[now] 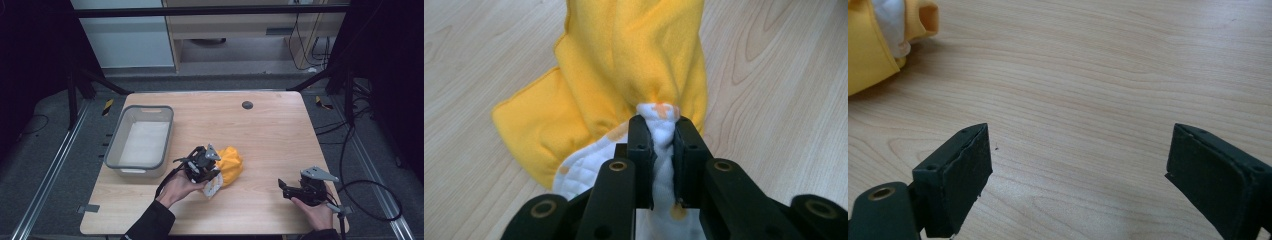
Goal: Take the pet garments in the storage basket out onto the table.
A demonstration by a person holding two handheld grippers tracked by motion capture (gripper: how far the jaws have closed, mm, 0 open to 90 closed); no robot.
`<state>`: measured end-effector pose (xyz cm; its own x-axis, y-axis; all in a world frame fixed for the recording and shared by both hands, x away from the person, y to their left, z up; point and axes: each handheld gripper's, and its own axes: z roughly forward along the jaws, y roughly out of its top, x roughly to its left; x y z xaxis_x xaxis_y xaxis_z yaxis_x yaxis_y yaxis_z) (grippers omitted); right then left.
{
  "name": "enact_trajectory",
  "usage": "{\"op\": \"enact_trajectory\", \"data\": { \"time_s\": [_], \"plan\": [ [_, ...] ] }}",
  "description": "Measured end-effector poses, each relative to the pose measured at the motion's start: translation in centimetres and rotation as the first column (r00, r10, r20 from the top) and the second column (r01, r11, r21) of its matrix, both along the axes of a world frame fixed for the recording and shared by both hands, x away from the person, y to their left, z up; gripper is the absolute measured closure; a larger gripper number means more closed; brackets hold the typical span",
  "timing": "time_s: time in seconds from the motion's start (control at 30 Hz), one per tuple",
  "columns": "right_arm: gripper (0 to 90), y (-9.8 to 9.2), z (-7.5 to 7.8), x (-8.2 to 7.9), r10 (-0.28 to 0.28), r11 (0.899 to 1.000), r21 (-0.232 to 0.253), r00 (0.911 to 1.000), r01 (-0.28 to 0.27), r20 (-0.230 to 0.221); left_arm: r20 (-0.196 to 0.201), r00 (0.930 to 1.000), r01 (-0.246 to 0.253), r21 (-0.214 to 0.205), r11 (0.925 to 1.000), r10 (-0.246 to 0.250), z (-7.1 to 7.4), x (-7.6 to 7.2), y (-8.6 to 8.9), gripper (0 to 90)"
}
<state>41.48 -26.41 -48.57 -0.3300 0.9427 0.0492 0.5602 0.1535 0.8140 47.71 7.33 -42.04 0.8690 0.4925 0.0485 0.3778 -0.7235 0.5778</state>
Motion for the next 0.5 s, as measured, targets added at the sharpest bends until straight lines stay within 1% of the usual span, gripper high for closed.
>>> {"op": "enact_trajectory", "data": {
  "time_s": [0.23,0.27,0.5],
  "plan": [
    [10.7,0.01,-0.03,0.01,0.003,1.0,-0.005,1.0,-0.003,-0.001,-0.017,0.9998,0.01,0.006,0.9999,-0.01,-0.63,0.0,-0.44,77.9],
    [10.7,0.02,-0.04,0.01,0.004,1.0,-0.005,1.0,-0.004,-0.001,-0.026,0.9996,0.01,0.009,0.9999,-0.01,-0.79,0.01,-0.49,75.9],
    [10.7,0.06,-0.08,0.03,0.005,1.0,-0.007,1.0,-0.005,-0.005,-0.033,0.9995,0.005,0.004,1.0,-0.005,-0.99,0.0,-0.48,68.6]
  ]
}}
